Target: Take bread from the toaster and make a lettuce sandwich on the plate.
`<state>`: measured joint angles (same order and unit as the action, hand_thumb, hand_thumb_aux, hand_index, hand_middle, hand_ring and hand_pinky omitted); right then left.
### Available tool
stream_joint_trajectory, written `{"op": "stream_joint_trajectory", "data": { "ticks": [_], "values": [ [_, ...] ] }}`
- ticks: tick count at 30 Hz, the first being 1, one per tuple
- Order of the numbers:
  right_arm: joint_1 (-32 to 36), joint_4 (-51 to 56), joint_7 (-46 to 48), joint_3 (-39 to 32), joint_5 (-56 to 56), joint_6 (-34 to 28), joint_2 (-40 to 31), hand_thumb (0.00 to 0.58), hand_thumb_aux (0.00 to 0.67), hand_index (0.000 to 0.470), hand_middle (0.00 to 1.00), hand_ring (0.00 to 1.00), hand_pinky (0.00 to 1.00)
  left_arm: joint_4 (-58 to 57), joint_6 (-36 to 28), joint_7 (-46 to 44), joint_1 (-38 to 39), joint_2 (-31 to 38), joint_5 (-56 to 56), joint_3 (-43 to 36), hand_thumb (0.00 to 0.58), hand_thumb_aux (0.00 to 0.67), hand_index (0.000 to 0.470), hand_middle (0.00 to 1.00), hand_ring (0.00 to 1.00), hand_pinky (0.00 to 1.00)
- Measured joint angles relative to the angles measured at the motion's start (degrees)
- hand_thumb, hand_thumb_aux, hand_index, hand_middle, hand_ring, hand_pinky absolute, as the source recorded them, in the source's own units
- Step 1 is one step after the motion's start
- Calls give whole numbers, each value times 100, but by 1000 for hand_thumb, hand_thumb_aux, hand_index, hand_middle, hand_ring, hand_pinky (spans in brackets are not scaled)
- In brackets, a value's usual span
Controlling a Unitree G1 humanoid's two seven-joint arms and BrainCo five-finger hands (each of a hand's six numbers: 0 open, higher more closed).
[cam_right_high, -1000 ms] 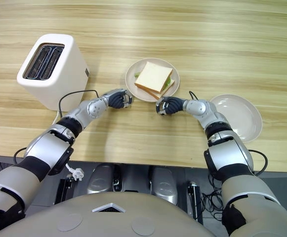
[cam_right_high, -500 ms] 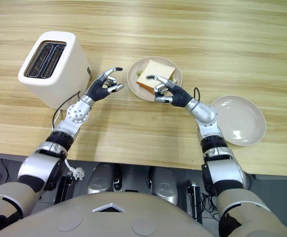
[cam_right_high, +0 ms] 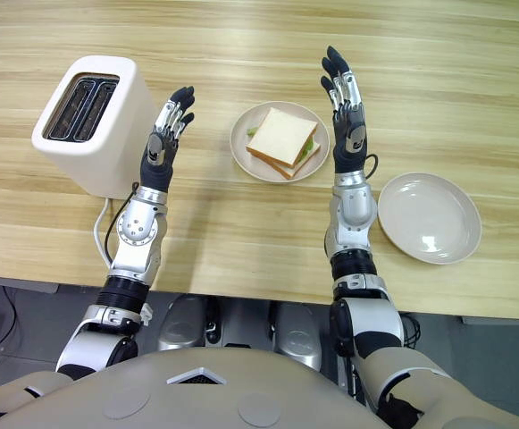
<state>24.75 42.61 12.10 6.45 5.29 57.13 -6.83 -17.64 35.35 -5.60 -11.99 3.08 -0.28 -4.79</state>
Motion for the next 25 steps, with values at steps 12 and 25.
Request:
{"op": "stream_joint_trajectory", "data": {
  "ticks": [12, 25],
  "values": [
    [-32, 158, -414, -15, -435, 172, -28, 0, 0, 0, 0, 0, 0, -57, 147, 651, 133, 17, 540, 243, 0, 0, 0, 0, 0, 0],
    [-40, 163, -171, -102, -158, 7, 50, 0, 0, 0, 0, 0, 0, -120, 147, 662, 182, 39, 549, 275, 0, 0, 0, 0, 0, 0]
  ]
}}
